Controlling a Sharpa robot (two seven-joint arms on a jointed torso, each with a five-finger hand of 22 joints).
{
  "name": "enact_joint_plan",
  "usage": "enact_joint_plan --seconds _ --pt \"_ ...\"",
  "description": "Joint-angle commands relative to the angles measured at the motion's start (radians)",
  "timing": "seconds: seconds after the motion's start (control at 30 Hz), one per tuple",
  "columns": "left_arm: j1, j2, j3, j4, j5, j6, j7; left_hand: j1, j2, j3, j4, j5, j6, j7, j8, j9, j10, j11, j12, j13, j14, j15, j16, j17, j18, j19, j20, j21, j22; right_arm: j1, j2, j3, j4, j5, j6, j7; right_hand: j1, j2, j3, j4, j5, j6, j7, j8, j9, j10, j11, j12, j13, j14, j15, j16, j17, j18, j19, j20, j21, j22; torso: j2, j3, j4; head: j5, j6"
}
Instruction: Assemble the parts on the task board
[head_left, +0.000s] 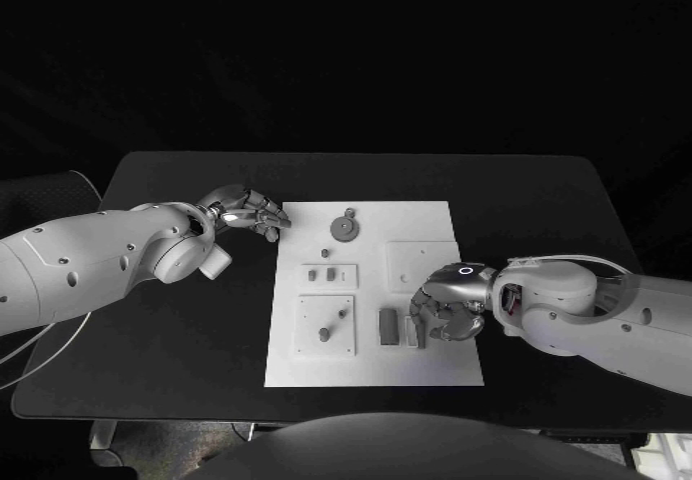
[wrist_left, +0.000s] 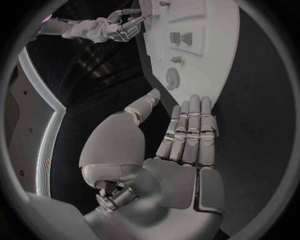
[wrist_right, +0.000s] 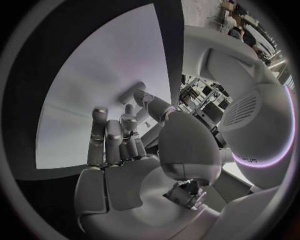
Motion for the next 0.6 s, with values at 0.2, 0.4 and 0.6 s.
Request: enact_joint_plan --seconds 0.2,0.4,0.6 --pt "0.001 0.002 0.001 0.002 -0.002 0.012 0.005 0.001 -0.01 -0.001 0.004 -0.003 -0.007 -0.002 0.004 -0.001 0.003 0.003 -0.001 0.001 0.006 0.002 -0.005 0.002 0.015 -0.001 0.0 -0.004 0.001 -0.01 0.008 -0.001 -0.006 -0.03 0.001 0.018 -0.005 0.009 -0.001 0.005 -0.005 0.019 0.002 0.013 -0.005 0.007 -0.002 0.0 -0.002 0.0 -0.004 0.001 0.001 0.001 0.001 0.001 -0.005 0.013 0.0 -0.0003 -0.0001 -0.001 0.0" --pt "0.001 0.002 0.001 0.002 -0.003 0.011 0.005 0.001 -0.01 -0.001 0.004 -0.003 -0.007 -0.002 0.004 -0.001 0.003 0.003 -0.001 0.001 0.006 0.002 -0.006 0.002 0.015 -0.001 0.0 -0.004 0.001 -0.011 0.007 -0.001 -0.007 -0.044 0.001 0.016 -0.006 0.011 0.0 0.003 -0.005 0.042 0.005 0.029 -0.008 0.009 0.001 0.001 -0.004 0.002 -0.004 0.001 0.001 0.001 0.001 0.0 -0.005 0.013 0.0 -0.0002 -0.0003 -0.002 0.0" --pt "0.001 0.0 0.001 0.002 -0.004 0.011 0.005 0.001 -0.01 -0.001 0.003 -0.003 -0.007 -0.002 0.004 -0.001 0.003 0.003 -0.001 0.001 0.006 0.002 -0.006 0.003 0.015 -0.001 0.0 -0.004 0.002 -0.011 0.004 -0.001 -0.007 -0.05 0.001 0.016 -0.013 0.008 -0.001 0.007 -0.005 0.089 0.013 0.053 -0.011 0.013 0.008 0.002 -0.006 0.005 -0.003 0.001 0.0 0.001 0.004 -0.001 -0.004 0.013 0.0 -0.0007 -0.0003 -0.004 0.0"
